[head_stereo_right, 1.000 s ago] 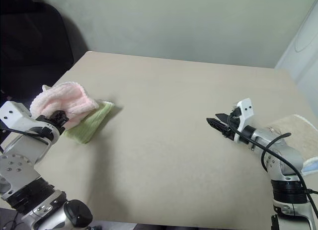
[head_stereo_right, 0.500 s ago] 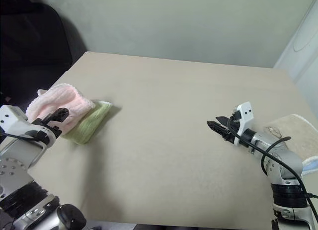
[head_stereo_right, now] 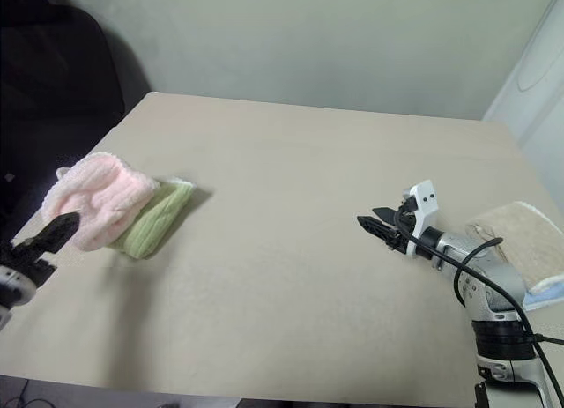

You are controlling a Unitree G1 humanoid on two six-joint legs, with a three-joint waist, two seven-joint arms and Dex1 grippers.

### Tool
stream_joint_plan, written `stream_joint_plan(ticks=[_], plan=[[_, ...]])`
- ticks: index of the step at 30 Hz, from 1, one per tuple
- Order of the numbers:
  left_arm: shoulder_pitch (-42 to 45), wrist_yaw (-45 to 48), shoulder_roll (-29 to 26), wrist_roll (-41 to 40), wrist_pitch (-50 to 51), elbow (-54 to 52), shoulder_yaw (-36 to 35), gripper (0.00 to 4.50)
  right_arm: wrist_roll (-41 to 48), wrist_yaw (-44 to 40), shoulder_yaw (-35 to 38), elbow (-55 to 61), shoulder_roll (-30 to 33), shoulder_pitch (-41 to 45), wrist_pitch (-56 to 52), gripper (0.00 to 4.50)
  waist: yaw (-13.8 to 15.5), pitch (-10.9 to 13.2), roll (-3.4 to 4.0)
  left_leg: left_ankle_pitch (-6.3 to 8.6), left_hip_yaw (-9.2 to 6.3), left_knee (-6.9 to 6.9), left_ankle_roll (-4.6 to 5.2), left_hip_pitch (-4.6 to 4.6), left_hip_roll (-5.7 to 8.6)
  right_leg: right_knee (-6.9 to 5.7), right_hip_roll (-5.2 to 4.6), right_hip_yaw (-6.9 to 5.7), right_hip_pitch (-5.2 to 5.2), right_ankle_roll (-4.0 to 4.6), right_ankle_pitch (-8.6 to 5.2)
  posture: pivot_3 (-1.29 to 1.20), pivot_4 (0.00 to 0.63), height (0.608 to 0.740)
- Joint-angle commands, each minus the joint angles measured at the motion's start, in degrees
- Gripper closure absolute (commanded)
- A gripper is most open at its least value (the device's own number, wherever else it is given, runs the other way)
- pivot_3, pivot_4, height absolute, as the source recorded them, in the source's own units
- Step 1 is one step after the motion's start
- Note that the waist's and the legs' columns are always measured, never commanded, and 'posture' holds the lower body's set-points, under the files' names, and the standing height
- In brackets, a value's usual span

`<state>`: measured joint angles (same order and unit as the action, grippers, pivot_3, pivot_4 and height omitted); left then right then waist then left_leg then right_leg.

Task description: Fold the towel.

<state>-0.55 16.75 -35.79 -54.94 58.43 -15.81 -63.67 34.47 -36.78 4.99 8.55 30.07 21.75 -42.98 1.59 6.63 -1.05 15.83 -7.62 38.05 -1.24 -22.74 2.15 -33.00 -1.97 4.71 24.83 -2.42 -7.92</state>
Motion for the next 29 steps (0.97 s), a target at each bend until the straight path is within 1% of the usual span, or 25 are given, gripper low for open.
stream_joint_plan(ticks=[1, 4, 6, 9, 11, 14, 15, 16, 17, 18, 20, 23, 27, 29], plan=[[-9.3, 11.6, -3.8, 5.2, -10.2, -0.4, -2.5, 0.03, -0.5, -2.2, 1.6, -0.5, 2.1, 1.1, 1.9, 1.85, -0.1, 0.0, 0.06, 0.04, -0.03, 0.00, -0.04, 0.01, -0.05, -0.01, 0.07, 0.04, 0.01, 0.01, -0.05, 0.00, 0.150, 0.740], [-19.5, 20.6, -6.0, 11.6, -17.7, -1.1, 1.0, 0.03, -1.0, -3.9, 3.3, -2.2, 4.7, 1.0, 3.0, 1.85, -0.1, 0.0, 0.17, 0.21, -0.14, 0.02, -0.13, 0.02, -0.31, 0.00, 0.56, 0.23, 0.10, 0.44, -0.42, 0.00, 0.150, 0.740], [-23.2, 25.4, -6.8, 13.6, -21.4, -1.2, 3.1, 0.03, -0.7, -4.8, 4.4, -2.7, 6.1, 0.8, 3.4, 1.85, 0.1, 0.0, 0.10, 0.28, -0.32, 0.02, -0.13, 0.03, -0.33, -0.01, 0.68, 0.31, 0.24, 0.46, -0.72, 0.00, 0.150, 0.740], [-25.3, 29.2, -7.2, 14.3, -23.5, -2.3, 6.1, 0.03, -0.6, -6.2, 5.4, -2.7, 7.9, -0.1, 4.1, 1.85, 0.3, -0.1, 0.02, 0.35, -0.77, 0.01, -0.26, -0.06, -0.32, -0.05, 0.79, 0.29, 0.25, 0.48, -0.72, 0.00, 0.150, 0.740], [-24.9, 30.2, -7.2, 14.0, -23.5, -3.2, 8.6, 0.03, -0.5, -7.0, 5.9, -2.3, 8.7, -0.7, 4.3, 1.85, 0.4, -0.1, 0.06, 0.38, -0.94, -0.01, -0.32, -0.12, -0.32, -0.08, 0.81, 0.24, 0.28, 0.52, -0.70, 0.00, 0.150, 0.740], [-23.8, 31.3, -7.2, 13.6, -23.4, -4.1, 12.0, 0.00, -0.3, -7.3, 6.1, -1.3, 8.9, -1.6, 4.5, 2.43, 0.2, -0.2, 0.07, 0.39, -0.98, -0.02, -0.40, -0.15, -0.34, -0.18, 0.81, 0.22, 0.29, 0.69, -0.59, 0.00, 0.150, 0.740], [-23.4, 31.5, -7.1, 13.3, -23.2, -4.2, 12.8, 0.39, -0.1, -7.3, 6.2, -0.7, 8.9, -2.1, 4.4, 2.82, 0.1, -0.2, 0.04, 0.38, -0.98, -0.03, -0.42, -0.21, -0.34, -0.22, 0.81, 0.21, 0.24, 0.70, -0.59, 0.00, 0.150, 0.740], [-23.1, 32.0, -7.0, 13.0, -23.2, -4.6, 13.7, 0.57, 0.4, -7.5, 6.5, 0.2, 8.8, -2.7, 4.2, 3.11, 0.0, -0.3, 0.03, 0.35, -0.99, -0.03, -0.46, -0.20, -0.35, -0.26, 0.81, 0.17, 0.25, 0.72, -0.58, 0.00, 0.150, 0.740], [-22.9, 32.5, -6.9, 12.8, -23.3, -5.0, 14.5, 0.89, 0.9, -7.6, 6.7, 1.0, 8.8, -3.3, 4.0, 3.46, 0.0, -0.3, 0.01, 0.35, -0.98, -0.03, -0.48, -0.19, -0.35, -0.31, 0.81, 0.14, 0.25, 0.72, -0.57, 0.00, 0.150, 0.740], [-22.7, 33.0, -6.9, 12.5, -23.3, -5.2, 15.1, 1.28, 1.3, -7.7, 7.0, 1.8, 8.8, -3.9, 3.8, 3.90, -0.1, -0.3, 0.03, 0.36, -0.99, -0.04, -0.50, -0.17, -0.38, -0.31, 0.82, 0.11, 0.25, 0.72, -0.57, 0.00, 0.150, 0.740], [-21.4, 33.6, -7.3, 12.5, -23.2, -5.0, 17.1, 1.98, 2.0, -7.6, 7.6, 3.4, 8.8, -5.0, 3.5, 4.50, -0.1, -0.3, 0.05, 0.37, -0.98, -0.06, -0.54, -0.16, -0.38, -0.31, 0.82, 0.11, 0.26, 0.72, -0.57, 0.00, 0.150, 0.740], [-17.9, 33.6, -8.1, 13.2, -23.1, -3.9, 20.9, 3.10, 3.3, -7.4, 8.9, 5.9, 8.7, -6.7, 3.0, 4.50, -0.1, -0.4, 0.10, 0.34, -0.97, -0.06, -0.55, -0.11, -0.38, -0.35, 0.83, 0.11, 0.23, 0.73, -0.57, 0.00, 0.150, 0.740], [-14.2, 33.7, -9.4, 15.9, -23.8, -2.2, 26.3, 4.47, 4.1, -6.2, 9.7, 9.0, 8.2, -9.3, 3.0, 4.50, 0.0, -0.4, 0.09, 0.28, -0.98, -0.04, -0.55, -0.12, -0.38, -0.43, 0.82, 0.12, 0.24, 0.74, -0.57, 0.00, 0.150, 0.740], [-12.6, 33.6, -10.0, 17.5, -24.5, -1.3, 29.2, 4.47, 3.8, -4.9, 9.7, 10.2, 7.6, -10.1, 2.8, 4.50, 0.0, -0.4, 0.10, 0.28, -1.00, -0.03, -0.55, -0.12, -0.37, -0.44, 0.82, 0.12, 0.25, 0.74, -0.57, 0.00, 0.150, 0.740]])
